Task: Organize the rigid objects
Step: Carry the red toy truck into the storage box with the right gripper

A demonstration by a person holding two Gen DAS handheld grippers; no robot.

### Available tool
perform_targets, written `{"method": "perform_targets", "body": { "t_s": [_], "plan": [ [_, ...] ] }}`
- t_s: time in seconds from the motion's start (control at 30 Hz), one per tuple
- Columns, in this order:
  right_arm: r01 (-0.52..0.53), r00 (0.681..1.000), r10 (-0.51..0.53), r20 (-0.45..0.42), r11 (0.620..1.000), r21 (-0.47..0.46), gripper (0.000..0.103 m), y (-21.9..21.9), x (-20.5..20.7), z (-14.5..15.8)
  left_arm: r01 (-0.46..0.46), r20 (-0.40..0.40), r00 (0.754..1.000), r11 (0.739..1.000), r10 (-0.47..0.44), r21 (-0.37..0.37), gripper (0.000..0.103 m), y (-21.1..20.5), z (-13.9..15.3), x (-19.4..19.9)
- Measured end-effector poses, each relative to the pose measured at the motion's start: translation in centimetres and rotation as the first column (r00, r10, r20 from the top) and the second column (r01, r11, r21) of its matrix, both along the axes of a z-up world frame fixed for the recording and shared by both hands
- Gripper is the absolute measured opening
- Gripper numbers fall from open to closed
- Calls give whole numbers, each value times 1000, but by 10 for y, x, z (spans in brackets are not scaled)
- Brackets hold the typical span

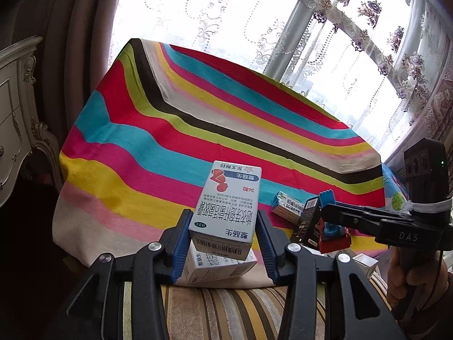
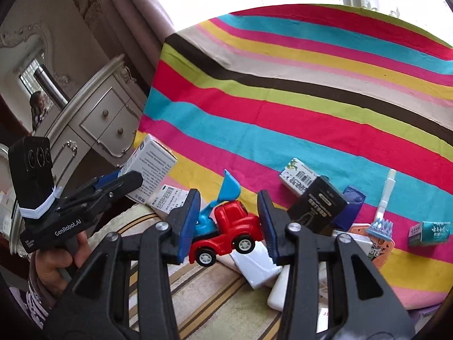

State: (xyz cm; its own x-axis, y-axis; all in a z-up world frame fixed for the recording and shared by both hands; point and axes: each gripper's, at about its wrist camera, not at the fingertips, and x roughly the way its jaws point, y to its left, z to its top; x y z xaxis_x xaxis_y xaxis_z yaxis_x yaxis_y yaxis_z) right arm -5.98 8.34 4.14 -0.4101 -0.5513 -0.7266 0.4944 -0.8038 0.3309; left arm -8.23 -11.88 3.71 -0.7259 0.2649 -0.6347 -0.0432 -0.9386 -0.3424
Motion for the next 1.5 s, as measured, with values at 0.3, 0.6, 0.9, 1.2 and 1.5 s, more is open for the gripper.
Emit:
{"method": "perform_targets", "body": {
  "t_s": [0.3,0.6,0.9,1.2,1.5],
  "plan": [
    [218,973,-225,-45,968,-125,46,90,25,24,86,-10,996,996,-86,-24,45,43,19,9],
    [443,887,-459,-43,874,-197,46,208,63,24,251,-28,967,965,-254,-74,46,127,41,16],
    [675,729,-683,37,709,-205,46,313,101,-15,375,-7,926,921,-378,-107,46,199,47,24],
    [833,552,-821,143,535,-144,46,370,115,-67,453,2,889,881,-457,-133,46,242,52,27],
    [910,414,-893,176,401,-104,46,395,119,-105,465,27,884,874,-466,-141,46,252,46,25]
  ]
}}
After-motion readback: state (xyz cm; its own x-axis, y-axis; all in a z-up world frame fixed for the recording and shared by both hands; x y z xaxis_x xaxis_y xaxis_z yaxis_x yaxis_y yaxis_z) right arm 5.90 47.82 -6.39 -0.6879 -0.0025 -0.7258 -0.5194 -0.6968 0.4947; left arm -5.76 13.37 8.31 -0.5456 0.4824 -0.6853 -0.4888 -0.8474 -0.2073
